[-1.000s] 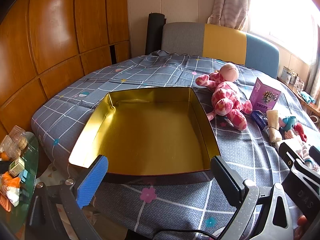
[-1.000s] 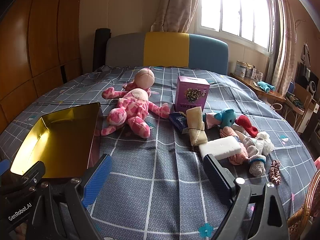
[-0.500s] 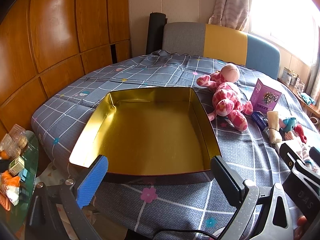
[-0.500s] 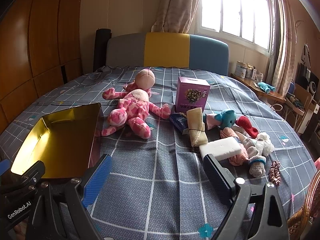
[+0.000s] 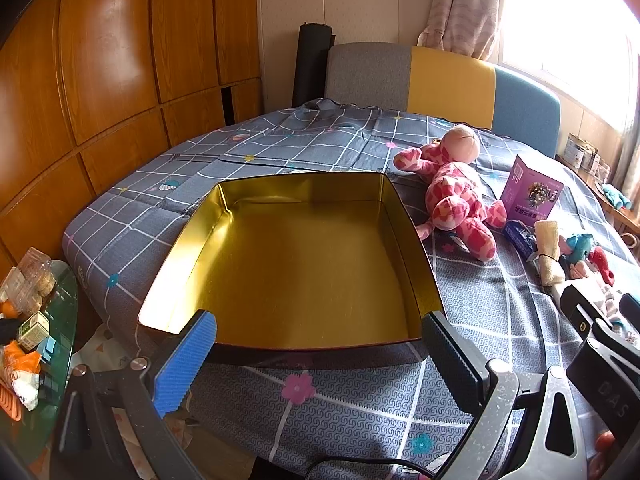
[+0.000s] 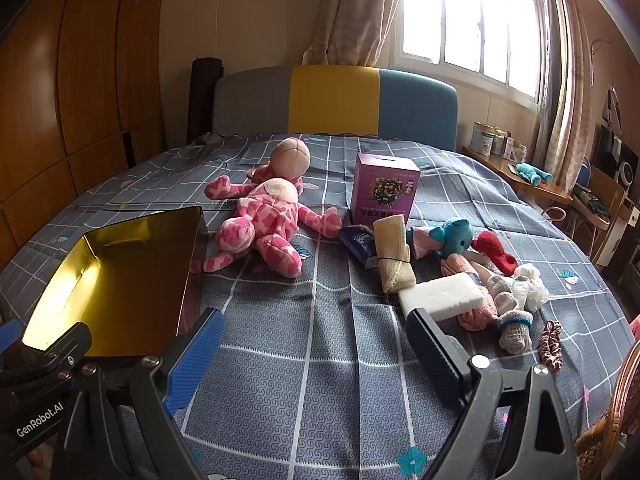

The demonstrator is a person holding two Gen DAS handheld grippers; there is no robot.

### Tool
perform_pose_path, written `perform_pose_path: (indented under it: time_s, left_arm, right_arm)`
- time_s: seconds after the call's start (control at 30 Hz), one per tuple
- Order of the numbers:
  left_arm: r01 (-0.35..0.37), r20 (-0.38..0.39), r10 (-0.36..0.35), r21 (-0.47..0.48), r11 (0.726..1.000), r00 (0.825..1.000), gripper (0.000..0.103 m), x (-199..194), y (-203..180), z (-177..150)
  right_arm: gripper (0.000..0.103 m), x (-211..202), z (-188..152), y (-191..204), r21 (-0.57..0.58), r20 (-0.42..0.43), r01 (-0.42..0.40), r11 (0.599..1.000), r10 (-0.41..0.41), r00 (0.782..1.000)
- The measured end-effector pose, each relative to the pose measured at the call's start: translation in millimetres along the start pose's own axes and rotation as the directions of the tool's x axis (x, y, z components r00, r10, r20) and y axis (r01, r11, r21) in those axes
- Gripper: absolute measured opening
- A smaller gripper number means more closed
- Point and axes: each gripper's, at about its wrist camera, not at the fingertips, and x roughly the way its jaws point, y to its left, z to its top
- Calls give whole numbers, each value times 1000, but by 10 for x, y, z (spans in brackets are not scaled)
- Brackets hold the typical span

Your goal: Organize soft objects

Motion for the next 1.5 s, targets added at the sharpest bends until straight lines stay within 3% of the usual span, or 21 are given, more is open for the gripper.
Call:
perform_pose_path:
  time_s: [1.13,1.3,1.43,1.5]
  left_arm:
    - [14,-19,-14,-2,1000,1000,103,28,50,-15]
    - [143,-31,-144,-25,989,989,103,40,45,48]
    - [289,-60,-290,-16,957,955,103,67,-83,138]
    - [313,-76,-311,6,950,947,103,95,-197,188]
  right_arm:
    - [94,61,8,-30,-14,-6,-7,1000,7,1000]
    - [94,106,97,-239,13,-15,-28,1000,28,999]
    - [94,201,156,-575,69,-53,-23,997,27,998]
    - [94,248,167,-808,110,-77,-24,994,32,996]
